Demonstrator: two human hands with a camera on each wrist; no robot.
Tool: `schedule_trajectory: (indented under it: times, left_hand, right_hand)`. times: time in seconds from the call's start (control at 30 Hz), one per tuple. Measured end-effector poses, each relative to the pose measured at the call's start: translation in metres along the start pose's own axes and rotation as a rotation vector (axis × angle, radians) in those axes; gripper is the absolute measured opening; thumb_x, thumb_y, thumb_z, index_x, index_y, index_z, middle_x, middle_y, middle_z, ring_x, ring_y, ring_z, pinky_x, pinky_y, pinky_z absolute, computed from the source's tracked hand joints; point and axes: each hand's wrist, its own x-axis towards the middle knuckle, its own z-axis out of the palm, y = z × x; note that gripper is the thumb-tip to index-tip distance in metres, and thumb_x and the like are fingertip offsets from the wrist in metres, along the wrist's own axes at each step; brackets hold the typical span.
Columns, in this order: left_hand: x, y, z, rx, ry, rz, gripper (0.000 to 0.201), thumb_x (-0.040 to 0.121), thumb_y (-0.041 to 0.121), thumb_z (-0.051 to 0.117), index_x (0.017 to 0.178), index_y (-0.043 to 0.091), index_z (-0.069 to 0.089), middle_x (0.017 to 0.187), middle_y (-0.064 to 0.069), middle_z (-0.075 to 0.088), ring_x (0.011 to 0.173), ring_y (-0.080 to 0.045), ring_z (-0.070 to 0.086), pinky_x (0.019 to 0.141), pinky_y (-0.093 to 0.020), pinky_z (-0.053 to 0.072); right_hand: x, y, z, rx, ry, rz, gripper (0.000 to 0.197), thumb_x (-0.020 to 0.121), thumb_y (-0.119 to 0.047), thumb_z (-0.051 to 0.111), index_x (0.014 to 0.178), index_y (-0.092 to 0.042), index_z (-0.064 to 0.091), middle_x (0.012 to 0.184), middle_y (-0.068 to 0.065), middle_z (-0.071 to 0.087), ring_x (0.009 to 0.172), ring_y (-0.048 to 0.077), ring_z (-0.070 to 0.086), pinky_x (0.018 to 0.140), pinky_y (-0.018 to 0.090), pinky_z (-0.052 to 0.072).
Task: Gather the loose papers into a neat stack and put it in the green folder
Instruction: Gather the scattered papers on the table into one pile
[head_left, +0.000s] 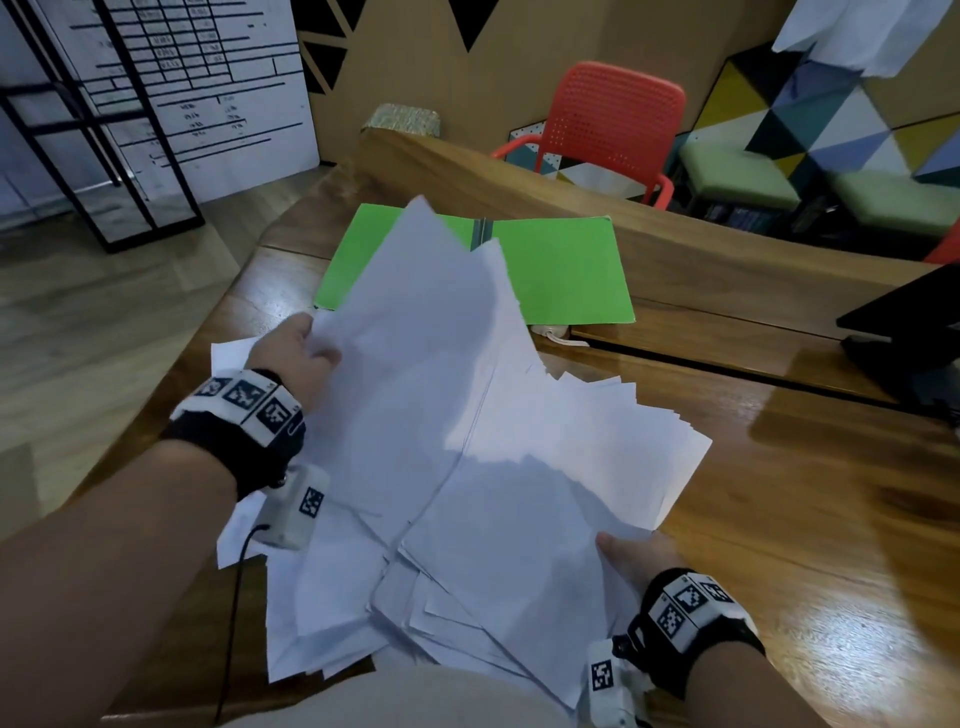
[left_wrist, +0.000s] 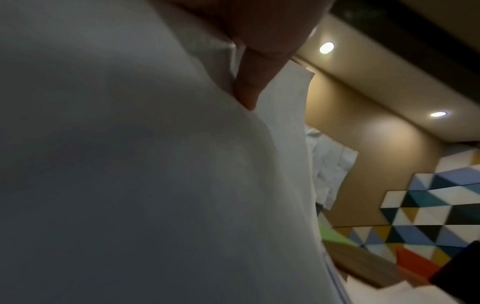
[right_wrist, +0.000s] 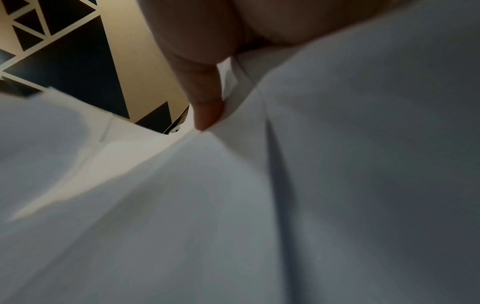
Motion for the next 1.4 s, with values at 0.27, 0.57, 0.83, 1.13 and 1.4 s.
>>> schedule_trajectory:
  times: [0.27, 0.57, 0.83, 1.13, 1.4]
  left_hand:
    - [-0.001, 0.056, -0.056, -0.427, 0.153, 0.202, 0.015, 0.082, 0.015, 0.056, 0.091, 0.023, 0.065, 0.076, 0.001, 0.062, 0.076, -0.018, 0.059, 0.060, -0.023, 0.045]
    - [0.026, 0.059, -0.049, -0.614, 0.173, 0.086, 0.039, 0.078, 0.024, 0.066, 0.111, 0.004, 0.060, 0.095, -0.008, 0.062, 0.086, -0.025, 0.061, 0.067, -0.024, 0.049]
    - [0.013, 0.097, -0.066, -0.976, 0.225, 0.113, 0.018, 0.065, 0.016, 0.066, 0.082, 0.021, 0.060, 0.088, -0.004, 0.065, 0.086, -0.024, 0.065, 0.070, -0.030, 0.056]
    - [0.005, 0.070, -0.016, -0.639, 0.125, 0.109, 0.011, 0.083, 0.003, 0.060, 0.079, 0.013, 0.061, 0.075, -0.002, 0.057, 0.070, -0.018, 0.054, 0.070, -0.032, 0.041]
    - [-0.001, -0.028, 0.046, -0.079, -0.348, -0.145, 0.049, 0.067, 0.029, 0.070, 0.110, 0.006, 0.060, 0.112, -0.017, 0.067, 0.100, -0.030, 0.063, 0.093, -0.041, 0.049]
  right_hand:
    - [0.002, -0.002, -0.004, 0.000, -0.032, -0.008, 0.055, 0.078, -0.022, 0.070, 0.123, 0.005, 0.053, 0.117, 0.020, 0.061, 0.089, 0.028, 0.053, 0.070, 0.030, 0.042]
    - [0.002, 0.000, -0.004, -0.001, -0.038, -0.010, 0.062, 0.076, -0.028, 0.072, 0.126, 0.004, 0.051, 0.117, 0.018, 0.061, 0.101, 0.033, 0.058, 0.070, 0.029, 0.044]
    - [-0.002, 0.000, -0.006, 0.025, -0.037, -0.017, 0.057, 0.078, -0.026, 0.070, 0.124, 0.002, 0.051, 0.112, 0.016, 0.061, 0.091, 0.028, 0.054, 0.076, 0.033, 0.045]
    - [0.030, 0.021, 0.001, 0.159, -0.105, -0.017, 0.078, 0.054, -0.038, 0.080, 0.117, 0.001, 0.058, 0.111, 0.018, 0.066, 0.101, 0.036, 0.064, 0.088, 0.044, 0.053]
    - [0.048, 0.037, -0.011, 0.245, -0.167, -0.032, 0.066, 0.051, -0.025, 0.084, 0.108, 0.001, 0.063, 0.103, 0.022, 0.070, 0.093, 0.041, 0.067, 0.085, 0.058, 0.052]
